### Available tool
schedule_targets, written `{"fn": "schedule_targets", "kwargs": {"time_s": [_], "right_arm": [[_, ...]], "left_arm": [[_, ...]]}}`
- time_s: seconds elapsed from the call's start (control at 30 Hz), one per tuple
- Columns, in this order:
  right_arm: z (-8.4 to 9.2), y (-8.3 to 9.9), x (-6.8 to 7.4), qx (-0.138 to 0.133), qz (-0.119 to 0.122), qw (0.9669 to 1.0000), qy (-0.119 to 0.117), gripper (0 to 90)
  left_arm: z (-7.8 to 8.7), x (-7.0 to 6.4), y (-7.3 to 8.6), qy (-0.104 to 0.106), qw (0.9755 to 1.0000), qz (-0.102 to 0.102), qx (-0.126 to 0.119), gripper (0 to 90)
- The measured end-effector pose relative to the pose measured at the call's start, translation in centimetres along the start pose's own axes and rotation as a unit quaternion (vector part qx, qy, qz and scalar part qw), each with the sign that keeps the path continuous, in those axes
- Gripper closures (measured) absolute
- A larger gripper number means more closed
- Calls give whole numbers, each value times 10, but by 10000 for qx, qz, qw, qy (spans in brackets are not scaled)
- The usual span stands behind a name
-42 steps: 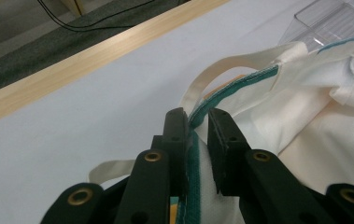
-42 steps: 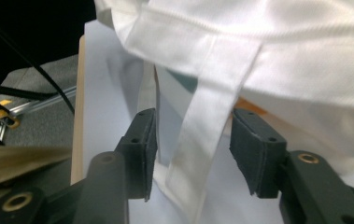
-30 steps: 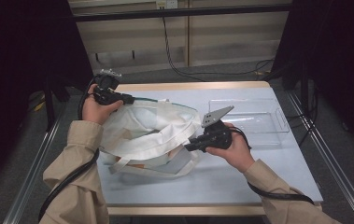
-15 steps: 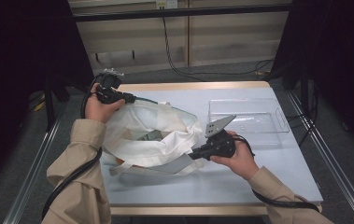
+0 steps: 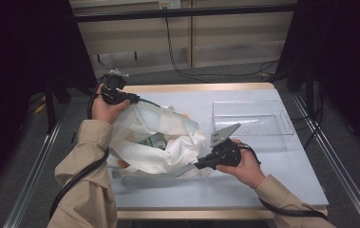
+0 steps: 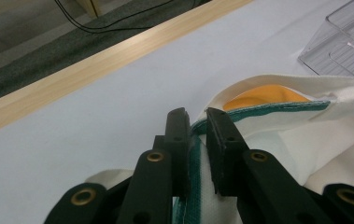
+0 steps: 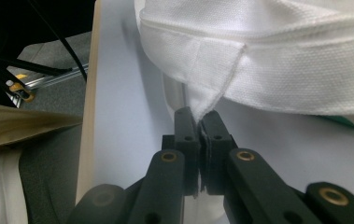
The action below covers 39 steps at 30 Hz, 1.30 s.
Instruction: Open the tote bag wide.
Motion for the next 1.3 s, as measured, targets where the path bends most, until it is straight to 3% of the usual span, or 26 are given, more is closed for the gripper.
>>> {"fn": "schedule_targets", "kwargs": {"time_s": [0.27, 0.43, 0.6, 0.63, 0.73, 0.8, 0.83, 0.9, 1.0, 1.07, 1.1, 1.13, 1.17, 1.3], "right_arm": [[-4, 5, 4, 142, 26, 9999, -73, 873], [-5, 8, 4, 173, 6, 9998, -72, 873], [-1, 4, 3, 83, -10, 10000, -36, 873], [-1, 4, 3, 95, -24, 9999, -27, 873], [-1, 3, 2, 52, -23, 10000, -2, 872], [-1, 3, 1, 48, -26, 10000, 31, 873], [0, 1, 1, 7, -34, 10000, 33, 872], [1, -1, 0, -15, -23, 10000, 41, 872], [2, -2, -2, -28, -36, 10000, 42, 872], [2, -2, -3, -74, -55, 10000, 36, 872], [2, -3, -3, -88, -61, 9999, 25, 872], [2, -3, -3, -83, -78, 9999, 35, 872], [2, -4, -3, -94, -65, 9999, 35, 872], [3, -6, -3, -122, -41, 9999, 49, 872]], "left_arm": [[-3, 3, 1, -107, 9999, -40, -19, 816], [-5, 2, 2, 1, 9999, 102, -7, 815], [-1, -1, 4, 155, 9998, -12, 115, 794], [1, -2, 4, 217, 9998, 39, 17, 775], [2, -7, 7, 329, 9993, -62, 157, 673], [1, -9, 9, 365, 9992, -7, 154, 641], [2, -10, 11, 342, 9992, -80, 211, 547], [3, -9, 14, 377, 9991, -7, 185, 468], [8, -7, 19, 486, 9986, 90, 176, 426], [11, -5, 22, 523, 9983, -3, 255, 404], [13, -5, 23, 511, 9983, 88, 269, 388], [13, -5, 23, 511, 9983, 88, 269, 372], [17, -3, 24, 478, 9984, -43, 301, 363], [18, -5, 24, 476, 9984, 17, 317, 321]]}}
Point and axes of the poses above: each handheld gripper's, and its own axes: z roughly backward along the jaws, y roughly out of its underside, x roughly to its left, the point moved 6 cm from there along -z, roughly forward along the jaws, and after that the axes turned 6 degrees about z, right-handed, at the moved point
